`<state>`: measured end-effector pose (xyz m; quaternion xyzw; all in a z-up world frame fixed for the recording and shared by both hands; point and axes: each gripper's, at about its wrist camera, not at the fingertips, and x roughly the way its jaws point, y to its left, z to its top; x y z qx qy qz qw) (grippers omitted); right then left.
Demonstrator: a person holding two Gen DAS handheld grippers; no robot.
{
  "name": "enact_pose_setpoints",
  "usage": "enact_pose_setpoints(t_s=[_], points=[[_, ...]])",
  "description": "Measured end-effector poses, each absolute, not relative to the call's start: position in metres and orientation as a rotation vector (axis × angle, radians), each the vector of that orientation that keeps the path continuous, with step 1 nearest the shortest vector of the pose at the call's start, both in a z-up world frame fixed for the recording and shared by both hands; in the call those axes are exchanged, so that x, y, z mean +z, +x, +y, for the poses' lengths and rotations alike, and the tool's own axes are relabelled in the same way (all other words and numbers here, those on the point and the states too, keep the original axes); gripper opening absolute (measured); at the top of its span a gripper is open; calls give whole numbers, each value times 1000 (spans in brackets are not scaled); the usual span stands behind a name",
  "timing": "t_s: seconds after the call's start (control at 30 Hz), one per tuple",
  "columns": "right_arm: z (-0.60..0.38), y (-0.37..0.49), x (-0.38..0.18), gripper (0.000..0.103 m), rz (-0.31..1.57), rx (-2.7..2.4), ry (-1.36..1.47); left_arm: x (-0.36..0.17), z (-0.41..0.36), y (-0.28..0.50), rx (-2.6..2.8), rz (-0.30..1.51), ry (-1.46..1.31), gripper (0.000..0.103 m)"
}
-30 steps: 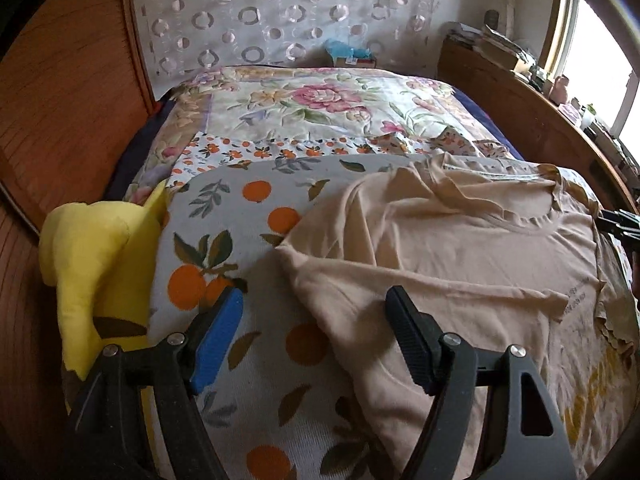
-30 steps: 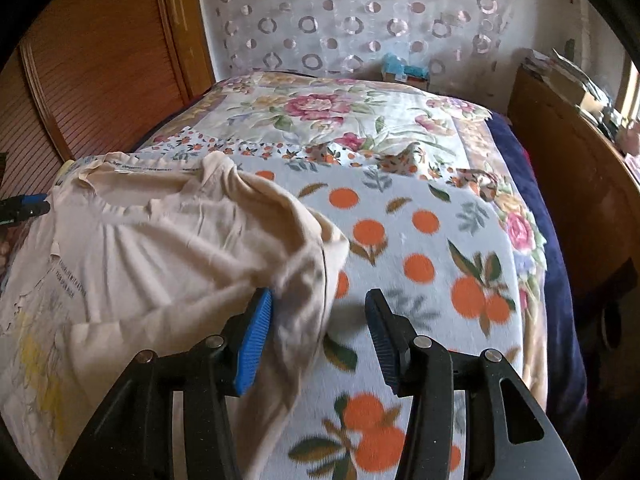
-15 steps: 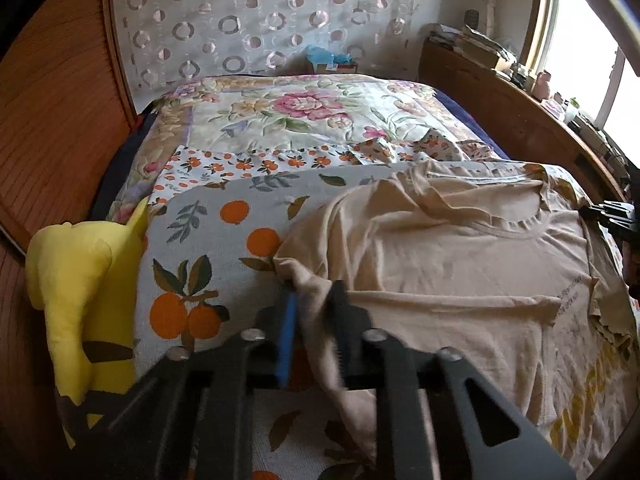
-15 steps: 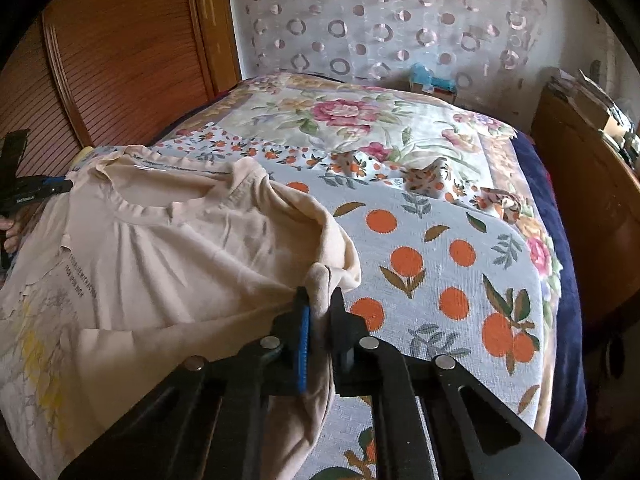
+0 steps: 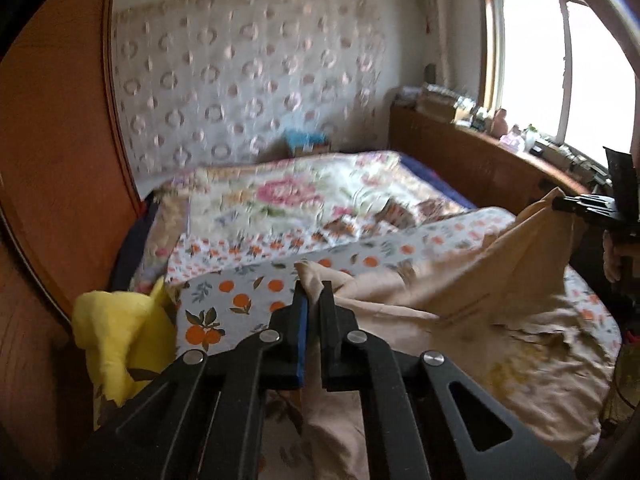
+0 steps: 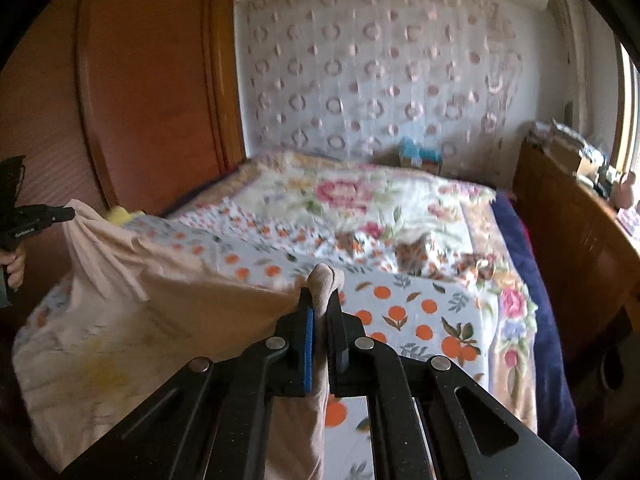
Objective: Fold small clothes
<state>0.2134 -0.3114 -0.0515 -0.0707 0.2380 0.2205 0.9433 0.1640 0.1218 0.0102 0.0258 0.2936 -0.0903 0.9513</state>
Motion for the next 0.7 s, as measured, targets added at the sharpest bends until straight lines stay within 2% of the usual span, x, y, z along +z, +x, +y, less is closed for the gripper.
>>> enact_pose_setpoints(t_s=[0.37, 0.7], points=[[-349, 69, -59, 5, 428, 478, -148, 20, 124, 23, -198, 522, 33, 5], [-367, -5, -54, 5, 435, 432, -181, 20, 128, -42, -181, 507, -6, 5]])
